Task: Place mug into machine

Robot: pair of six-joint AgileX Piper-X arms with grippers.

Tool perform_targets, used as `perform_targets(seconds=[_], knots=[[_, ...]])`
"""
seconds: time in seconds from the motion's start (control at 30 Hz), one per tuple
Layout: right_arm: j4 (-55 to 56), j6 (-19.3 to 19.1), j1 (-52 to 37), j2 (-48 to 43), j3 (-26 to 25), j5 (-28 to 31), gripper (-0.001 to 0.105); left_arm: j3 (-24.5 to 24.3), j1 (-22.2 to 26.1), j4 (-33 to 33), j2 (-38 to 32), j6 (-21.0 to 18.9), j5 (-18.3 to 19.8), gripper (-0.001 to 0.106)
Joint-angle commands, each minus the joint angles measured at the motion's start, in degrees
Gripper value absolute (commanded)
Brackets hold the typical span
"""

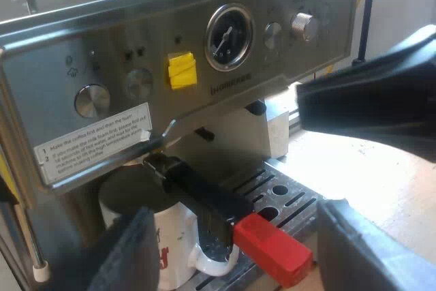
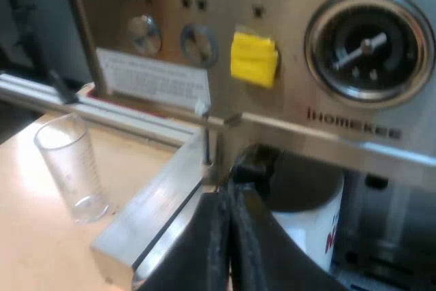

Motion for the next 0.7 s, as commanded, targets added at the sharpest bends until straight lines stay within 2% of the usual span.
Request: perform_targets(seconds=[0.03,0.57,0.7], knots=[[-0.3,-2.2,0.0,2.8,-3.6,1.6,0.000,-0.4,0.0,-0.4,-0.2,-0.1,0.4,0.054],[-2.0,-2.2,-3.8,12.3,-11.6,1.1,0.000,-0.4,0.0,-0.4,-0.2,-0.1,0.4,0.054],[-4.0,-3.1,-4.4,13.4,-12.1,1.1,0.000,-0.4,0.0,-0.4,-0.2,-0.1,0.4,0.054]])
